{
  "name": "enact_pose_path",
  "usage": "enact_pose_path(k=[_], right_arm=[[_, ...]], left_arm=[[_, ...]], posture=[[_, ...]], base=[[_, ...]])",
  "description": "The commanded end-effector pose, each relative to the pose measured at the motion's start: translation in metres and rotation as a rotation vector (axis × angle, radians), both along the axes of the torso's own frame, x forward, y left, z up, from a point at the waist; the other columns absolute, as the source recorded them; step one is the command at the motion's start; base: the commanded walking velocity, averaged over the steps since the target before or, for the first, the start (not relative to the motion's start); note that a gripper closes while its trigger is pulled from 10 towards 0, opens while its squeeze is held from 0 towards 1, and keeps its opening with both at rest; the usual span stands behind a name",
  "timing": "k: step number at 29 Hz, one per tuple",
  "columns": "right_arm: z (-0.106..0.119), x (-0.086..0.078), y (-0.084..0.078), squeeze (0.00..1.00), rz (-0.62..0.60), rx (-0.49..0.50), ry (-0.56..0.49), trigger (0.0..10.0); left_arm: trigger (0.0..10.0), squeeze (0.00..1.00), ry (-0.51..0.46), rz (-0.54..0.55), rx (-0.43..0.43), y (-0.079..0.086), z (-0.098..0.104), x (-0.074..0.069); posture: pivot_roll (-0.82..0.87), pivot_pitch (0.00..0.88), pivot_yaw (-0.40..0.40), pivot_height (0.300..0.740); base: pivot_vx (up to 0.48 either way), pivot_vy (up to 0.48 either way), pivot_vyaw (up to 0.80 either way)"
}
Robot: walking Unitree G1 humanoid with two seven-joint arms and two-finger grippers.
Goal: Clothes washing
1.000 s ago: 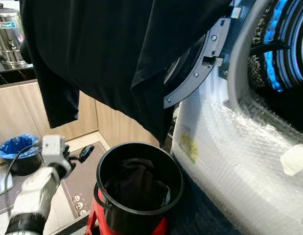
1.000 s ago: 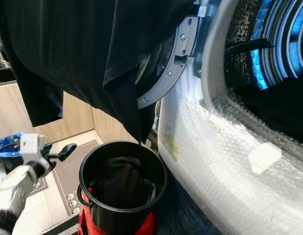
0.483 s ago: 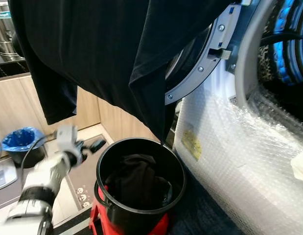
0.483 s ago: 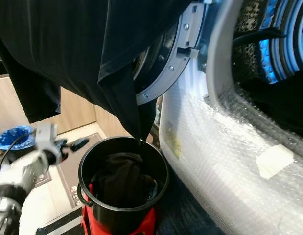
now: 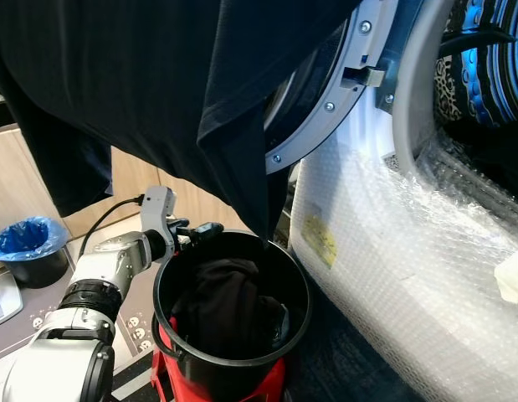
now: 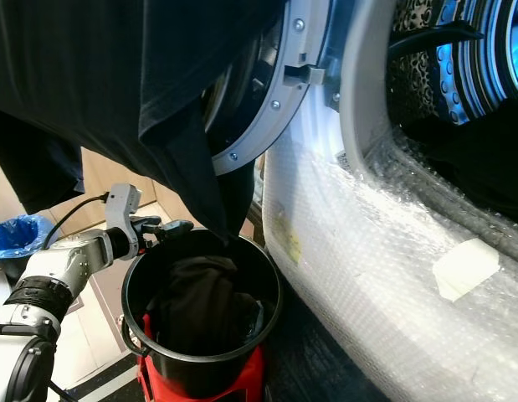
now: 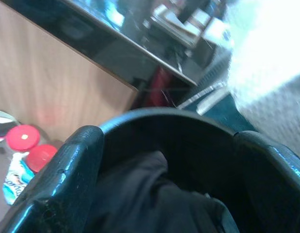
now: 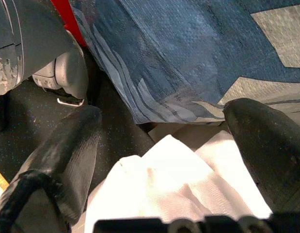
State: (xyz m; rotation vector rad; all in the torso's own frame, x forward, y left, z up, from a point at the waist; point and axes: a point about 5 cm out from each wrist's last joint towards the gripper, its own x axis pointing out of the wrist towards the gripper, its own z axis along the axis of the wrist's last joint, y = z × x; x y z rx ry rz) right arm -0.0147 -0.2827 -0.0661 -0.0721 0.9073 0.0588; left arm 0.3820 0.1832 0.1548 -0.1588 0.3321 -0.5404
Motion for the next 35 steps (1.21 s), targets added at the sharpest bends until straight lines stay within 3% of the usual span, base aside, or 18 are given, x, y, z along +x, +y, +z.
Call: enact_pose_path(k=[1,9,15,26,35], right_arm=[[0.001,-0.008,-0.001,0.0,-0.029,-0.006,0.004,10.0],[0.002,-0.011,0.001,0.0,-0.042,-0.008,0.0,10.0],[0.003,-0.015,0.003,0.0,-0.044,-0.006,-0.001,10.0],[0.013,-0.033,-0.001,0.0,-0.04,-0.012,0.014,10.0],[0.028,-0.051,-0.007,0.0,-0.035,-0.022,0.025,10.0]], left_arm=[[10.0,0.0,0.055,-0.087,0.038,-0.007,-0.01,-0.006],[10.0,0.0,0.16,-0.282,0.062,-0.025,-0.032,-0.026],[10.0,0.0,0.238,-0.349,0.066,-0.022,-0.044,-0.041],[10.0,0.0,0.304,-0.223,0.035,0.007,-0.044,-0.043],[10.0,0.0,0.351,-0.136,0.018,0.021,-0.047,-0.041]], posture=[[-0.17,0.185,-0.062,0.74],[-0.18,0.198,-0.056,0.74],[-0.18,0.208,-0.054,0.74],[-0.18,0.26,-0.068,0.74],[-0.21,0.298,-0.087,0.74]], base=[[0.0,0.0,0.0],[0.0,0.0,0.0],[0.0,0.0,0.0],[0.0,0.0,0.0],[0.0,0.0,0.0]])
